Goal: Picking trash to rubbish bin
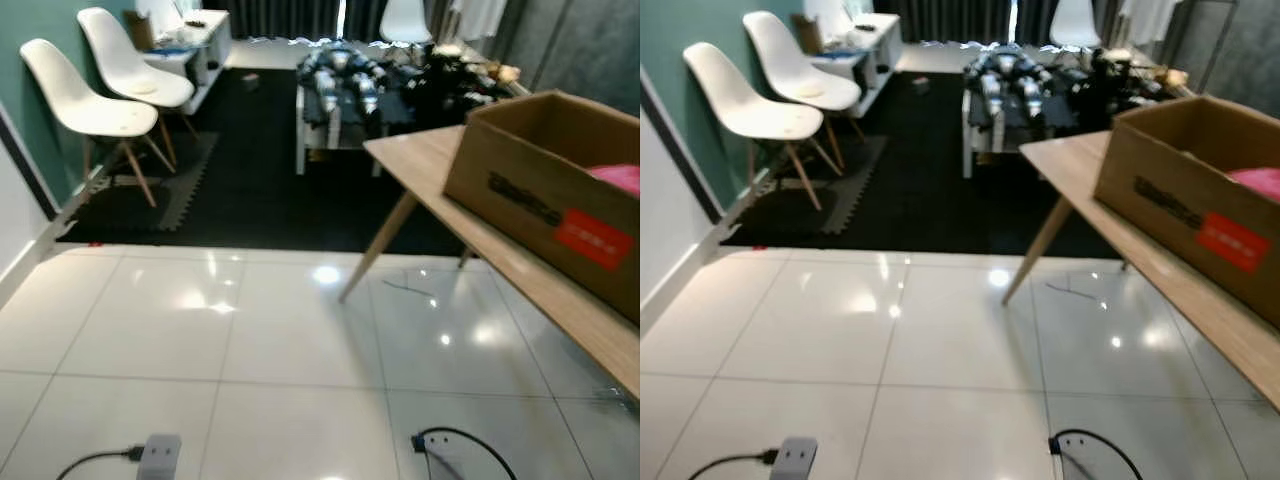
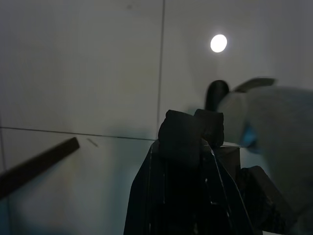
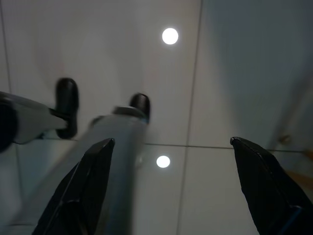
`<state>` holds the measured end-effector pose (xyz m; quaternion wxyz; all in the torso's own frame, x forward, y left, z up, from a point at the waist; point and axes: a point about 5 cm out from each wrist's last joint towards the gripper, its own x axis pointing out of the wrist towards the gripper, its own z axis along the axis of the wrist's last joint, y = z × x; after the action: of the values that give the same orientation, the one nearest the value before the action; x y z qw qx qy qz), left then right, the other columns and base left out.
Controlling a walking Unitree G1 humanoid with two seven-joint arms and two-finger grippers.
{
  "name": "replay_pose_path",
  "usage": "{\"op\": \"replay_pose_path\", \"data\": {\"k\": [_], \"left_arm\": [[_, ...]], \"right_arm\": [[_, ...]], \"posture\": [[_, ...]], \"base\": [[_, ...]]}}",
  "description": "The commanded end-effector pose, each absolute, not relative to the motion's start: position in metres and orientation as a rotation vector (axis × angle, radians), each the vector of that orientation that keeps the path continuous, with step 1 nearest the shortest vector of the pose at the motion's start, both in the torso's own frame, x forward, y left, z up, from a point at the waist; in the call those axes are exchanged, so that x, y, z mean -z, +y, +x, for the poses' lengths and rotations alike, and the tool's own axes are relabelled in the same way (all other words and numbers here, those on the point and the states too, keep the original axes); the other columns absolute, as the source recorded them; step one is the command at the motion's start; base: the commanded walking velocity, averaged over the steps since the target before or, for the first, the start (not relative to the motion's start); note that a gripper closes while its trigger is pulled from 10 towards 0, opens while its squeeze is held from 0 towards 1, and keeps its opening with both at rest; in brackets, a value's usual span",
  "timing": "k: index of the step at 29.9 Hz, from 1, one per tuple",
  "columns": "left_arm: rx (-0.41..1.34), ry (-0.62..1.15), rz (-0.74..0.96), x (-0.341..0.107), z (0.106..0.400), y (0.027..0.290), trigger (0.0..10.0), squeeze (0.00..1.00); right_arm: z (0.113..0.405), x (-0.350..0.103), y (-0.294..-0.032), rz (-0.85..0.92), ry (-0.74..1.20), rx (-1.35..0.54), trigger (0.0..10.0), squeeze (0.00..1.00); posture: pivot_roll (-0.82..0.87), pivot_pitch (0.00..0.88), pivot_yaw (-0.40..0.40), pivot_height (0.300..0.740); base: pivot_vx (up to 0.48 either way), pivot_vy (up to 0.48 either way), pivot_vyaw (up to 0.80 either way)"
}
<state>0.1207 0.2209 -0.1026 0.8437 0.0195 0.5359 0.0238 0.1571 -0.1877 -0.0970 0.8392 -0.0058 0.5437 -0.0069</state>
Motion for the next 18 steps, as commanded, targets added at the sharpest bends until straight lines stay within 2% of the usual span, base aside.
{"op": "replay_pose_path", "data": {"k": [1,11,18], "left_arm": [[-0.042,1.112,0.054,0.100,0.128,0.222,10.0,0.00],[-0.034,1.097,0.060,0.098,0.134,0.222,10.0,0.00],[-0.041,1.080,0.047,0.096,0.140,0.223,10.0,0.00]], "right_arm": [[0.152,0.099,-0.190,-0.010,1.167,0.021,10.0,0.00],[0.153,0.099,-0.189,-0.007,1.166,0.021,10.0,0.00],[0.153,0.099,-0.188,-0.010,1.171,0.014,10.0,0.00]], "posture": [[0.07,0.000,0.002,0.740],[0.07,0.000,0.009,0.740],[0.07,0.000,0.011,0.740]], "base": [[0.368,0.000,0.00],[0.369,0.000,0.00],[0.347,0.000,-0.77]]}}
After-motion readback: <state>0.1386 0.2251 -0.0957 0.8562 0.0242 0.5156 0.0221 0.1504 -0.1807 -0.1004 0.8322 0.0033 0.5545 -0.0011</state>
